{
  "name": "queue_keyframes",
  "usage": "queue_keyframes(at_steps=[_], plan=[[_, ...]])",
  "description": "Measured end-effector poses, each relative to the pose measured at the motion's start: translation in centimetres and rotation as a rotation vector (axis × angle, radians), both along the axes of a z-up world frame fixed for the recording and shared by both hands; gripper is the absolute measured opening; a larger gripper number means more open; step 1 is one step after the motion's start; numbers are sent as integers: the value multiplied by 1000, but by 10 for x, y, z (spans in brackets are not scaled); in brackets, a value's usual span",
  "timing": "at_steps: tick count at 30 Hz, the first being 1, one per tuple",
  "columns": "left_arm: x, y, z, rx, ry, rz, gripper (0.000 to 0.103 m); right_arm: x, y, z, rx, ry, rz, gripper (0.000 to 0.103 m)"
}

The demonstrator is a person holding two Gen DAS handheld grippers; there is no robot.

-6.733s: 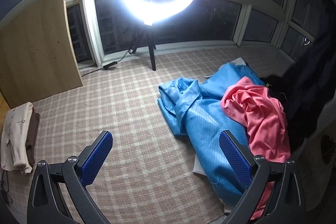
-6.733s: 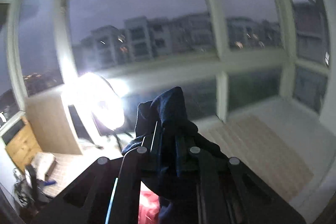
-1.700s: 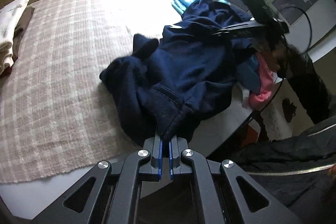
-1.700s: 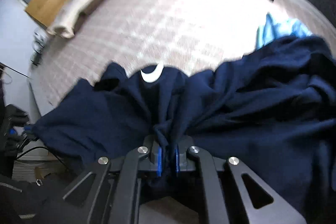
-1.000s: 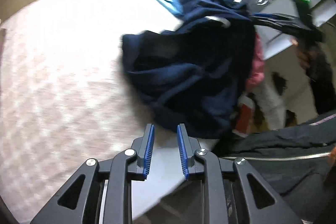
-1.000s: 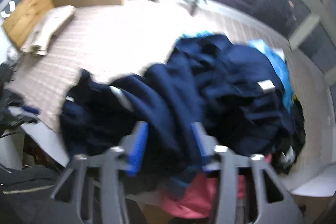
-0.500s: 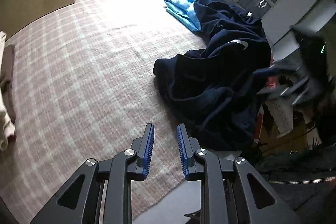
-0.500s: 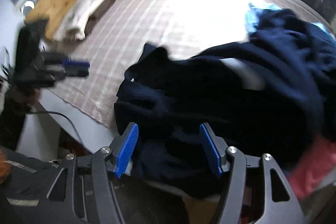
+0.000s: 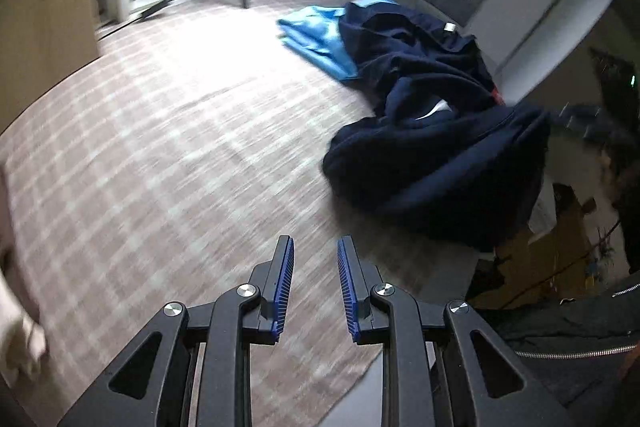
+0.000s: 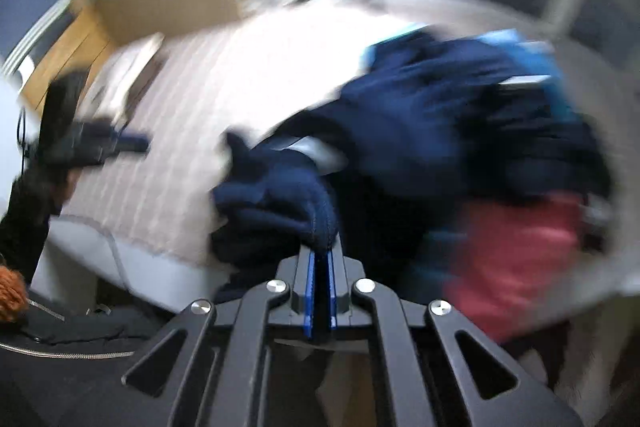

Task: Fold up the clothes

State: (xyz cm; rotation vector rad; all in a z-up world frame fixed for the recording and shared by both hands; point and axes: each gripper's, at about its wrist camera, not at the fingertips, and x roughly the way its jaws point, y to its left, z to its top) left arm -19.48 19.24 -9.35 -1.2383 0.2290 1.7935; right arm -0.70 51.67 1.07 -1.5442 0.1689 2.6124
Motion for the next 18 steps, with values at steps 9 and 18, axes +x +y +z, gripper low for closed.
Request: queue_keyframes(at_steps=[9,18], plan=[[12,127,14,38,42,-291,28,75,110,46,147,91,-359,5],[23,219,-5,7,48,-479,30,82,140,15,91,69,-385,5]])
